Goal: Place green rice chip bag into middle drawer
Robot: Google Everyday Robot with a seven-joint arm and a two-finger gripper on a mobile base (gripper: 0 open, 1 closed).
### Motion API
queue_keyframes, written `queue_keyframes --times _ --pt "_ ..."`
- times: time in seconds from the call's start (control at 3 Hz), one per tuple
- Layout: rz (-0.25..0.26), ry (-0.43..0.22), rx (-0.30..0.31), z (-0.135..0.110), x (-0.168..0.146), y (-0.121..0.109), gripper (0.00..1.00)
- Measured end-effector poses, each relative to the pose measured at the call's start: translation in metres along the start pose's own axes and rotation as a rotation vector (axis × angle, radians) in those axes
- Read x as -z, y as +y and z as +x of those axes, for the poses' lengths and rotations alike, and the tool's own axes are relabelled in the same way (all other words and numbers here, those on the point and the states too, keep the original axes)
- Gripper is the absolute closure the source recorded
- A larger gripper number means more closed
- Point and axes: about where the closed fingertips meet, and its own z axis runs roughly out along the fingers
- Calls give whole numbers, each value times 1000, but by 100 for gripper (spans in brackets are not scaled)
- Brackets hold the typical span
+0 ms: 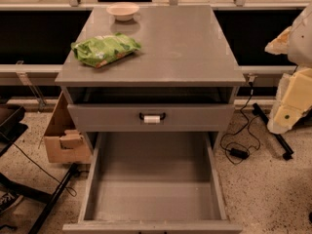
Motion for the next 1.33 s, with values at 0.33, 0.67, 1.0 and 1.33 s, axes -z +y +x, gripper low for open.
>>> queue_keyframes --times 0.33,0.67,1.0,1.33 --pt "4 -3 9 -2 -1 -3 0" --pt "38 -30 98 -24 -11 -28 0" --pt "93 -88 271 -72 -30 -68 0" --pt "125 -107 389 -115 -49 -85 0"
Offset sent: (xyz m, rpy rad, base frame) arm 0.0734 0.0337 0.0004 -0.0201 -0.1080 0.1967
